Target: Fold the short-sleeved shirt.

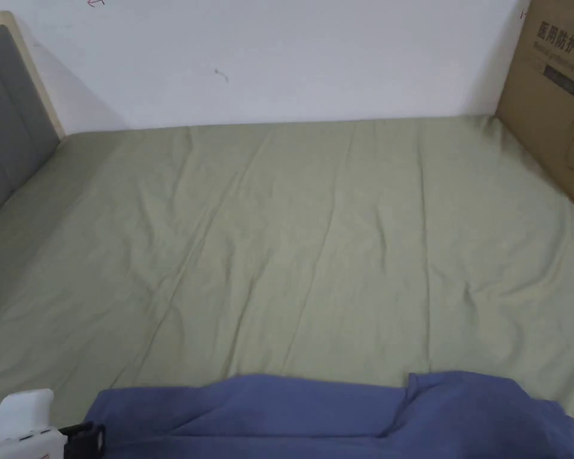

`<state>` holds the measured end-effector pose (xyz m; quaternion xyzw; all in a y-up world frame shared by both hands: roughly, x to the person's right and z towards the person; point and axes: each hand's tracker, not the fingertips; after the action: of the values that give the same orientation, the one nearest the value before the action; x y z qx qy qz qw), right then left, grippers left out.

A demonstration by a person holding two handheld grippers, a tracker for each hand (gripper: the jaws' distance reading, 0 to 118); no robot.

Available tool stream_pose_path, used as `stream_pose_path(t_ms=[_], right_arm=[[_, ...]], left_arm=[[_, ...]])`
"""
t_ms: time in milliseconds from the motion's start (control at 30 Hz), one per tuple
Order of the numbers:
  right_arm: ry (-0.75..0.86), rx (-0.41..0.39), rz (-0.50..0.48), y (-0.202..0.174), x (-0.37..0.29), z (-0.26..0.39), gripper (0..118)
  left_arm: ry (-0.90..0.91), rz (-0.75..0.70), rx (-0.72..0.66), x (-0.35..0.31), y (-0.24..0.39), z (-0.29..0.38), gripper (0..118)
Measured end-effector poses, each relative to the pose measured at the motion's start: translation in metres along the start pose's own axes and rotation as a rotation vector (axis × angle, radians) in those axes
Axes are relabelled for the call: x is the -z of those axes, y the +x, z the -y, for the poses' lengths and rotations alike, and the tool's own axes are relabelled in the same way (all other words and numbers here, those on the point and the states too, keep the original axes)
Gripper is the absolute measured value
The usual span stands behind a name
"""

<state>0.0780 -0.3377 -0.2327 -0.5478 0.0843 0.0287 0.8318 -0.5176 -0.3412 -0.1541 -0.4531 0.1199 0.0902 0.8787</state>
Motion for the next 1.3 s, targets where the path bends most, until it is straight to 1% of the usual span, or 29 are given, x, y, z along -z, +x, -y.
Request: stream_pose_path(t_ms=[33, 67, 167, 200, 233, 267, 300, 333, 367, 400, 433, 500, 533, 567, 600, 633, 667, 700, 733, 767, 800, 833, 867, 900, 1033, 1100, 1167, 1233, 1300], right_arm=[[0.004, -0.004, 0.008, -0.001, -0.004, -0.001, 81], [0.024, -0.011, 0.021, -0.003, -0.012, -0.003, 83], [0.17, -0.002, 0.039, -0.015, -0.041, -0.012, 83], [0.228, -0.01, 0.036, -0.023, -0.05, -0.016, 83], [0.263, -0.018, 0.03, -0.03, -0.057, -0.019, 82], [0.293, -0.028, 0.024, -0.041, -0.061, -0.023, 78], [0.322, -0.029, 0.005, -0.052, -0.063, -0.026, 61], [0.338, -0.03, -0.015, -0.062, -0.064, -0.027, 36], [0.363, -0.032, -0.035, -0.076, -0.062, -0.026, 6], [0.372, -0.019, -0.014, -0.091, -0.056, -0.025, 1], [0.374, -0.019, -0.005, -0.103, -0.05, -0.022, 1], [0.36, -0.036, -0.052, -0.123, -0.039, -0.021, 0], [0.374, -0.01, -0.082, -0.13, -0.038, -0.02, 1], [0.367, -0.018, -0.11, -0.138, -0.035, -0.021, 1], [0.341, -0.045, -0.12, -0.137, -0.024, -0.023, 1], [0.347, -0.057, -0.115, -0.142, -0.022, -0.024, 1], [0.346, -0.088, -0.11, -0.147, -0.02, -0.024, 0], [0.339, -0.111, -0.108, -0.15, -0.019, -0.025, 1], [0.338, -0.125, -0.111, -0.154, -0.018, -0.025, 1], [0.337, -0.127, -0.114, -0.156, -0.016, -0.026, 1], [0.33, -0.129, -0.119, -0.157, -0.014, -0.026, 1], [0.324, -0.131, -0.124, -0.158, -0.012, -0.027, 1], [0.314, -0.132, -0.128, -0.162, -0.012, -0.026, 1], [0.308, -0.132, -0.127, -0.162, -0.01, -0.025, 1], [0.281, -0.15, -0.121, -0.161, -0.002, -0.023, 1], [0.266, -0.16, -0.123, -0.161, 0.002, -0.023, 1], [0.256, -0.168, -0.124, -0.165, 0.002, -0.022, 1], [0.25, -0.175, -0.125, -0.166, 0.003, -0.022, 1], [0.247, -0.181, -0.125, -0.169, 0.003, -0.023, 0]], left_arm=[[0.007, 0.001, -0.01, -0.005, -0.003, -0.002, 89], [0.034, 0.022, -0.032, -0.012, -0.006, -0.003, 98], [0.109, 0.062, -0.087, -0.039, -0.009, -0.009, 98], [0.126, 0.071, -0.103, -0.046, -0.008, -0.01, 98], [0.139, 0.09, -0.115, -0.051, -0.008, -0.011, 93], [0.147, 0.121, -0.123, -0.063, 0.001, -0.009, 80], [0.15, 0.144, -0.132, -0.067, 0.004, -0.007, 47], [0.151, 0.154, -0.135, -0.069, 0.006, -0.005, 19], [0.147, 0.149, -0.133, -0.067, 0.01, -0.002, 1], [0.141, 0.144, -0.133, -0.064, 0.014, 0.004, 2], [0.139, 0.137, -0.13, -0.061, 0.015, 0.009, 1], [0.091, 0.152, -0.151, -0.054, 0.014, 0.016, 0], [0.091, 0.158, -0.15, -0.052, 0.014, 0.02, 0], [0.089, 0.153, -0.151, -0.051, 0.012, 0.022, 0], [0.087, 0.145, -0.158, -0.051, 0.01, 0.024, 0], [0.086, 0.149, -0.167, -0.051, 0.005, 0.024, 0], [0.086, 0.173, -0.198, -0.048, -0.007, 0.025, 0], [0.069, 0.215, -0.221, -0.047, -0.013, 0.024, 2], [0.057, 0.249, -0.244, -0.046, -0.02, 0.023, 14], [0.054, 0.275, -0.292, -0.044, -0.028, 0.024, 35], [0.044, 0.317, -0.345, -0.039, -0.039, 0.024, 69], [0.046, 0.335, -0.387, -0.035, -0.045, 0.026, 89], [0.059, 0.359, -0.442, -0.03, -0.053, 0.028, 98], [0.056, 0.377, -0.495, -0.024, -0.06, 0.03, 101], [0.024, 0.412, -0.631, 0.0, -0.074, 0.04, 103], [-0.022, 0.44, -0.724, 0.018, -0.076, 0.046, 103], [-0.07, 0.485, -0.77, 0.033, -0.074, 0.051, 104], [-0.025, 0.475, -0.754, 0.038, -0.076, 0.053, 106], [-0.026, 0.518, -0.841, 0.043, -0.077, 0.052, 106]])
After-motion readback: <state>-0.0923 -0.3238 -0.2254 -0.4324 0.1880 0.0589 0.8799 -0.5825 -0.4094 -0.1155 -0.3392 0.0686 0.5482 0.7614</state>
